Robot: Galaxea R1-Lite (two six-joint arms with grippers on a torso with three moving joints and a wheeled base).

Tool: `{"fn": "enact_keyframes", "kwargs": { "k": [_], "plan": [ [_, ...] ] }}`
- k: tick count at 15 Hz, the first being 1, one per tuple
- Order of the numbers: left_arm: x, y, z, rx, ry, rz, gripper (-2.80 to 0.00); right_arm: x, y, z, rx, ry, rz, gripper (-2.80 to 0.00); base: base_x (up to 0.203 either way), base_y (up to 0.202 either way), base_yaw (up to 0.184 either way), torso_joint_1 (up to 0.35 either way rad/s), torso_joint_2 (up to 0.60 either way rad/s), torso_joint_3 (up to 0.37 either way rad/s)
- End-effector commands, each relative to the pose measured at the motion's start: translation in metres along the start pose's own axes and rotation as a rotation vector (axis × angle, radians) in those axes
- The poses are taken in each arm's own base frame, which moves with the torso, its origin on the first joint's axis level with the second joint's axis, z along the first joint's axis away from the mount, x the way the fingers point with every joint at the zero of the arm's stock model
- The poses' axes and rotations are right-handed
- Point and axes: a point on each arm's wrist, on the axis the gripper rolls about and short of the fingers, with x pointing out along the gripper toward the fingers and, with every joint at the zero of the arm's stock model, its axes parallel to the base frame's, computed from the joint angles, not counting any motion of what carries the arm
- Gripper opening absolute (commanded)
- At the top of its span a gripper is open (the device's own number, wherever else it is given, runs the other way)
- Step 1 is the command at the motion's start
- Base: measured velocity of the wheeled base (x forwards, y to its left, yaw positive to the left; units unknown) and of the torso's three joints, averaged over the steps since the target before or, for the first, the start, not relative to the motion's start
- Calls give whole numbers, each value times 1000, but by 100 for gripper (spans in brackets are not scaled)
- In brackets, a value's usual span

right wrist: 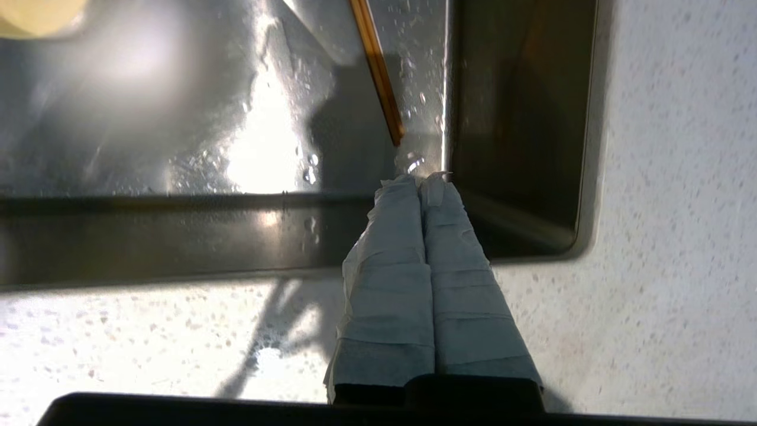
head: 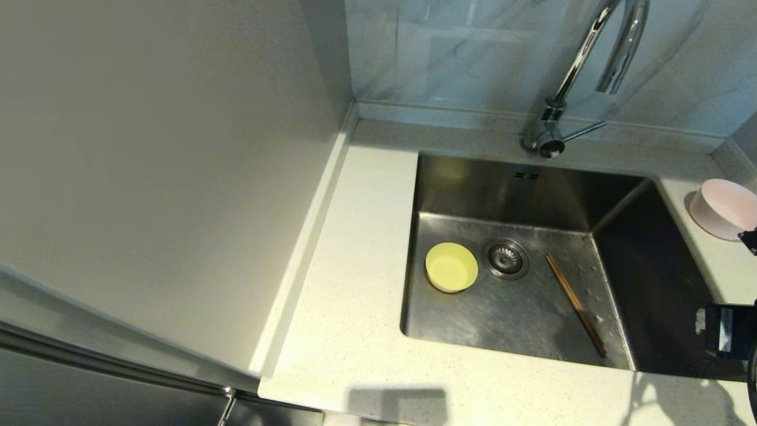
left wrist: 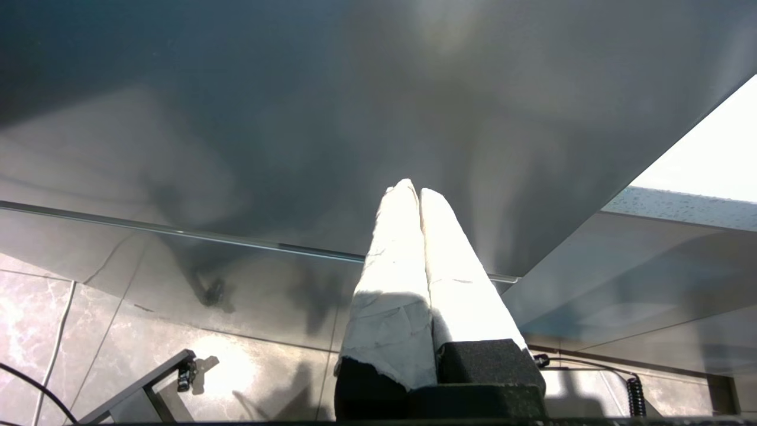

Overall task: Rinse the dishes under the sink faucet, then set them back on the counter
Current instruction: Put a bowl back to the table from the sink

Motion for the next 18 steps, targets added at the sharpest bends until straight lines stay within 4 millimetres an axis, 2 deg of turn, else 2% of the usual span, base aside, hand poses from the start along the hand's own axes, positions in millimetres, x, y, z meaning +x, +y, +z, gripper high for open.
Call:
{"fn": "enact_keyframes", "kwargs": {
  "k": [1, 3, 6, 8, 12, 15, 18],
  "plan": [
    [0, 0, 0, -1, -3, 0, -280, -4, 0, 7, 10, -31, 4, -280, 0, 0, 0, 0, 0, 0],
    [0, 0, 0, -1, -3, 0, -280, -13, 0, 26, 22, -95, 16, -280, 0, 0, 0, 0, 0, 0],
    [0, 0, 0, -1, -3, 0, -280, -29, 4, 53, -90, -167, 44, -280, 0, 0, 0, 0, 0, 0],
    [0, 0, 0, -1, -3, 0, -280, -29, 4, 54, -165, -92, 30, -280, 0, 0, 0, 0, 0, 0],
    [0, 0, 0, -1, -3, 0, -280, -21, 4, 49, -90, -37, 25, -280, 0, 0, 0, 0, 0, 0],
    [0, 0, 0, -1, -3, 0, -280, -12, 9, 43, -118, 16, 40, -280, 0, 0, 0, 0, 0, 0],
    [0, 0, 0, -1, -3, 0, -280, 13, 20, 63, -112, 36, 20, -280, 0, 0, 0, 0, 0, 0]
  ]
}}
